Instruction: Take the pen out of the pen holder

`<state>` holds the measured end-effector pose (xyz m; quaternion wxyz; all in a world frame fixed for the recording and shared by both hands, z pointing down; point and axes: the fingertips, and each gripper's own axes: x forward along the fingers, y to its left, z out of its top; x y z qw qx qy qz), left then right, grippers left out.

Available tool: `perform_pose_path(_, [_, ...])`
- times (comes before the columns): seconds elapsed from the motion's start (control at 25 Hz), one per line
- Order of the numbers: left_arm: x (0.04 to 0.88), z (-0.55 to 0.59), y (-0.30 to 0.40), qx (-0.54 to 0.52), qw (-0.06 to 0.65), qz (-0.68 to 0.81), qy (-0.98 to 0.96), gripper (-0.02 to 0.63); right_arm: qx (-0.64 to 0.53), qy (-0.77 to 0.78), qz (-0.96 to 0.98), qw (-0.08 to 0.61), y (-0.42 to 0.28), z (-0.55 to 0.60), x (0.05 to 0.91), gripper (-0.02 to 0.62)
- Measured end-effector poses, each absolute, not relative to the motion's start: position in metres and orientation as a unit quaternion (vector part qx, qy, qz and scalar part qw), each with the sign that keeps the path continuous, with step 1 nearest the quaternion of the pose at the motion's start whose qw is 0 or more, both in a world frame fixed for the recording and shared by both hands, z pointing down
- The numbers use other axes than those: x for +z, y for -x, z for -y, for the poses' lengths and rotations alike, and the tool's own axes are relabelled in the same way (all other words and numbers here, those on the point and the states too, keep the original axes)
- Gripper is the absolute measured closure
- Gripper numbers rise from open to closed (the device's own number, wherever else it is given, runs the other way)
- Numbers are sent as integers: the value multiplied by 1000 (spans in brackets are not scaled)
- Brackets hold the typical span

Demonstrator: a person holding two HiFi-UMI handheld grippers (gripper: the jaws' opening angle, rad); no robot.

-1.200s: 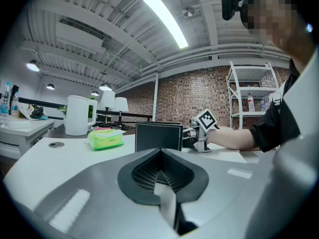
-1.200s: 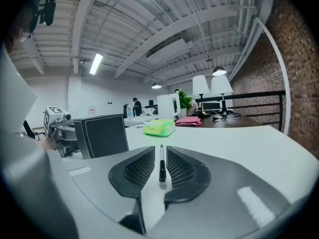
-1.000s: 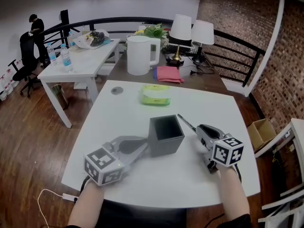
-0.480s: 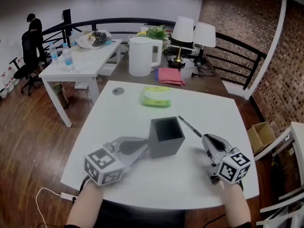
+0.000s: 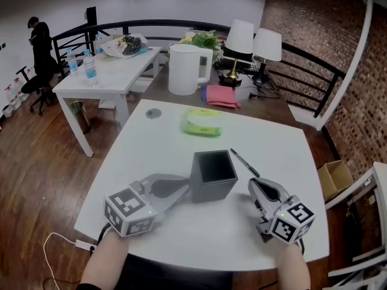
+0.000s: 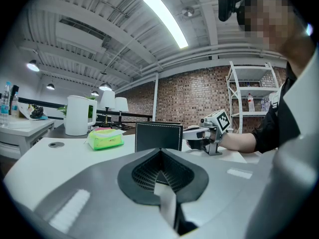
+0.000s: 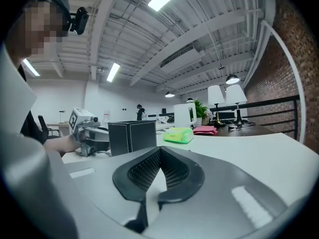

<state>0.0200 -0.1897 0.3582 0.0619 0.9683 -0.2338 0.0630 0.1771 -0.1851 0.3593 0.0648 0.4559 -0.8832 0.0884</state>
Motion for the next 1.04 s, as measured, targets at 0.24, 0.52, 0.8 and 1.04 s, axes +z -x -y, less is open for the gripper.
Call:
perform_pose_path(0.24, [357,190,-18,63,63,237,-967,606,88,-454,884,66,-177,187,359,583])
perform_pose_path(0.52, [359,189,-19,64,63,236,-968,606,88,-457,883,64,-178,186,359,583])
perform_pose_path(0.8, [359,190,-18,65,62,236,-968,606,91,-453,884,71,-176,187,360,583])
perform_pose_path(1.04, [357,190,-19,62,62,236,-968,605,92,-451,885,68,-176,186,359,583])
